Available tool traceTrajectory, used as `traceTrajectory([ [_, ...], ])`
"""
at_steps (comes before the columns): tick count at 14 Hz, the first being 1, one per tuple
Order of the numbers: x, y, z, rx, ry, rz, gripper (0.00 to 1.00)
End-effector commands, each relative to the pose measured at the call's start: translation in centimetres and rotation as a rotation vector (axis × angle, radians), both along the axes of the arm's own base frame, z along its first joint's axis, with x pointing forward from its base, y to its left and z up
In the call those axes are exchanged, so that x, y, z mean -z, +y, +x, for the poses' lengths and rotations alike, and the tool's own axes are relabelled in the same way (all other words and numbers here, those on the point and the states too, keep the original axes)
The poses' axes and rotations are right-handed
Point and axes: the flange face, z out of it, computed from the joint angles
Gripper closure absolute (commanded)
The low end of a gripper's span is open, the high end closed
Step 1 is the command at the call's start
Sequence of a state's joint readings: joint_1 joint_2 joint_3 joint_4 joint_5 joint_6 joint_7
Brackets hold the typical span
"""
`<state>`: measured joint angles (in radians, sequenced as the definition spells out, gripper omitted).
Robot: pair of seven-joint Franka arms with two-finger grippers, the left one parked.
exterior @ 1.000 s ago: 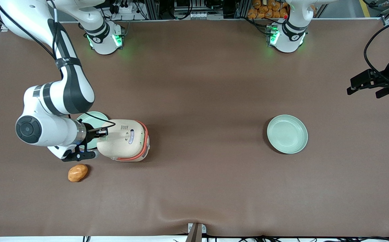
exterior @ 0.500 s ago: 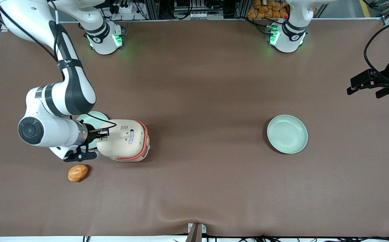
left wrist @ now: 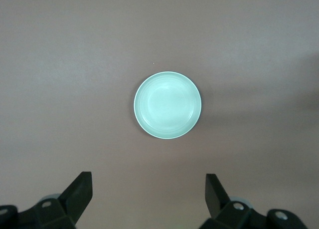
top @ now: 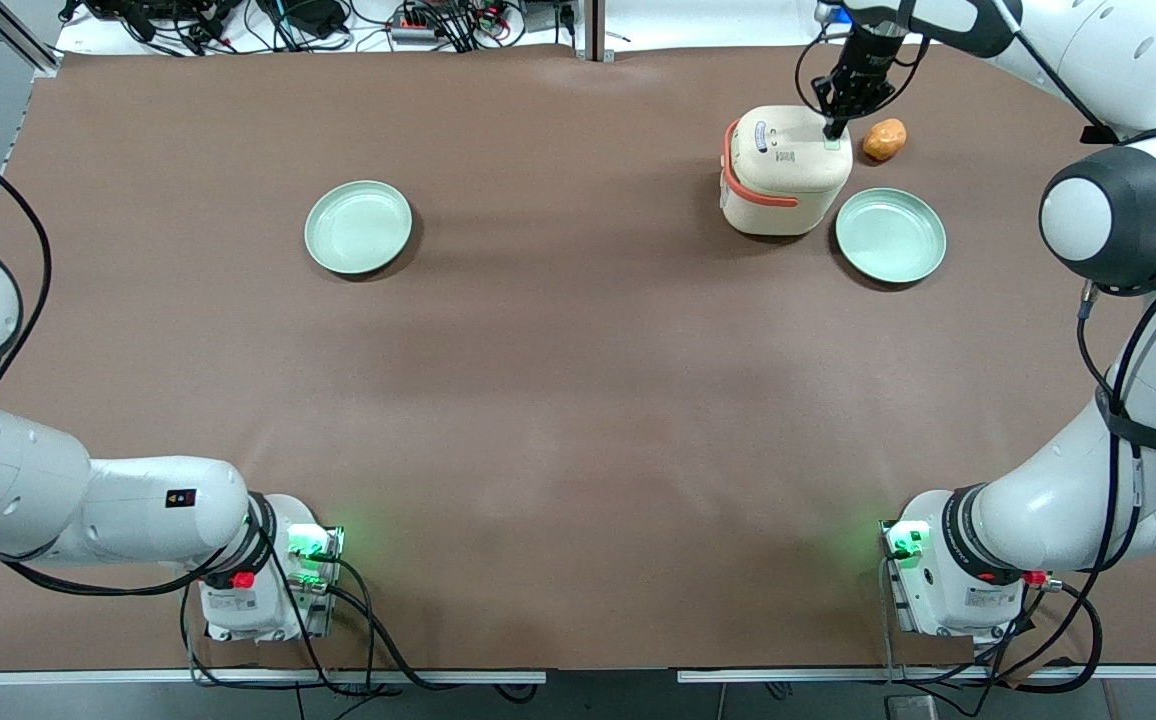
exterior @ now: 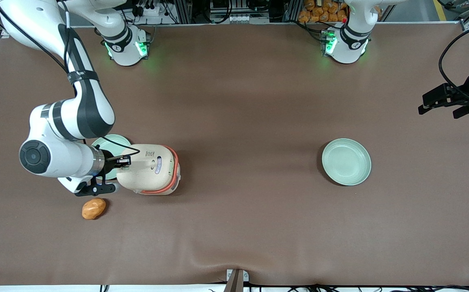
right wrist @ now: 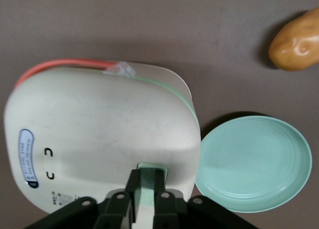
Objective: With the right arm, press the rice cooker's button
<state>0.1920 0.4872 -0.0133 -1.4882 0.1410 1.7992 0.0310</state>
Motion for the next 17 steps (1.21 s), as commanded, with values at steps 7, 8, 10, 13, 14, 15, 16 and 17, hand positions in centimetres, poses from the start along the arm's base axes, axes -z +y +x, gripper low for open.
traceTrajectory([
  [7,-14.6,-0.5,-2.1,0.003,-0.161,0.039,0.00],
  [8,-15.8,-0.7,-2.8,-0.002,-0.145,0.037,0.00],
  [10,-17.6,-1.2,-4.2,-0.006,-0.123,0.029,0.00],
  [13,-20.8,-4.1,-6.4,0.022,-0.099,0.023,0.00],
  [14,-22.1,-5.1,-7.6,0.032,-0.080,0.013,0.00],
  [15,-23.5,-6.5,-8.6,0.046,-0.078,-0.005,0.00],
  [16,-24.7,-7.7,-9.7,0.058,-0.073,-0.025,0.00],
  [17,-25.4,-8.4,-10.5,0.064,-0.056,-0.041,0.00],
])
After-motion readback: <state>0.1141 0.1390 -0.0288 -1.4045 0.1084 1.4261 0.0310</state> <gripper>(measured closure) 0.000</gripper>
